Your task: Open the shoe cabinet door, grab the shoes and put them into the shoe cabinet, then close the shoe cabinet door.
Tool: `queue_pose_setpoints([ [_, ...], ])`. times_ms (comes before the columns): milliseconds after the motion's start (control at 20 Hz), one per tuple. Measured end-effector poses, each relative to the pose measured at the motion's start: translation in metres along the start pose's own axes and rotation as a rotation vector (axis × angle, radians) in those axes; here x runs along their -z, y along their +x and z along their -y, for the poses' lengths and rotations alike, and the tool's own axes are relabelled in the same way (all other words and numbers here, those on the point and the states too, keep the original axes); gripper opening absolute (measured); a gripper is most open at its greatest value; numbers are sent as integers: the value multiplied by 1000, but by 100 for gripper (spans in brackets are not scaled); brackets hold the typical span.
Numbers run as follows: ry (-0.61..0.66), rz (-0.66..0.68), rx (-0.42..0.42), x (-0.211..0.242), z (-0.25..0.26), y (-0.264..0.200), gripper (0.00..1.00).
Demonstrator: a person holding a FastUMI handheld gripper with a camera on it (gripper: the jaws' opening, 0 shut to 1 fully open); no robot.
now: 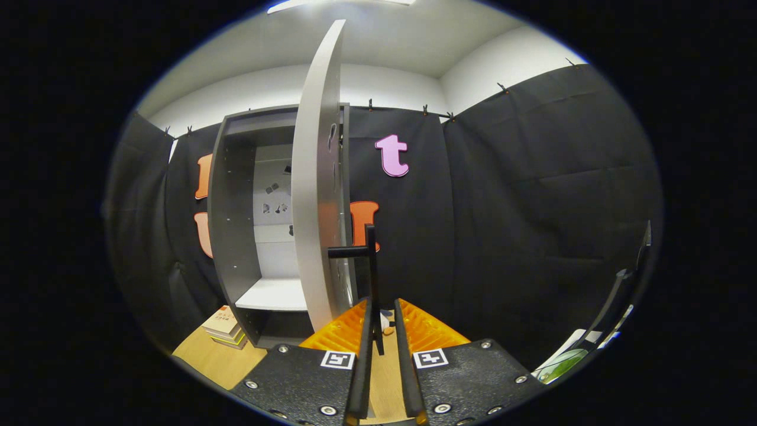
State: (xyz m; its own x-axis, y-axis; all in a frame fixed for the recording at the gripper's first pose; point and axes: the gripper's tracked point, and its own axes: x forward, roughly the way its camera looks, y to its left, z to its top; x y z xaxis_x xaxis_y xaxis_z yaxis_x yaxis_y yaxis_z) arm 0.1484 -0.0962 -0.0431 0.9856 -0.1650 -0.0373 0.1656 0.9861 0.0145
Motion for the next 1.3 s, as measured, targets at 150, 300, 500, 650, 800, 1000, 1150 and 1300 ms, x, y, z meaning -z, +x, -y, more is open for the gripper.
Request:
queue_pose_setpoints([
  [150, -29, 19, 34, -3, 17, 0, 22],
  [300, -11, 21, 48, -2, 26, -2, 22],
  [500, -46, 38, 76, -10, 24, -16, 25],
  [650, -42, 94, 60, -34, 2, -38, 25],
  [800, -44, 132, 7, -48, -30, -57, 25],
  [1000, -67, 96, -81, -29, -85, -71, 25],
  [1150, -83, 46, -129, 0, -115, -71, 25],
  [1300, -69, 5, -175, 29, -144, -69, 25],
])
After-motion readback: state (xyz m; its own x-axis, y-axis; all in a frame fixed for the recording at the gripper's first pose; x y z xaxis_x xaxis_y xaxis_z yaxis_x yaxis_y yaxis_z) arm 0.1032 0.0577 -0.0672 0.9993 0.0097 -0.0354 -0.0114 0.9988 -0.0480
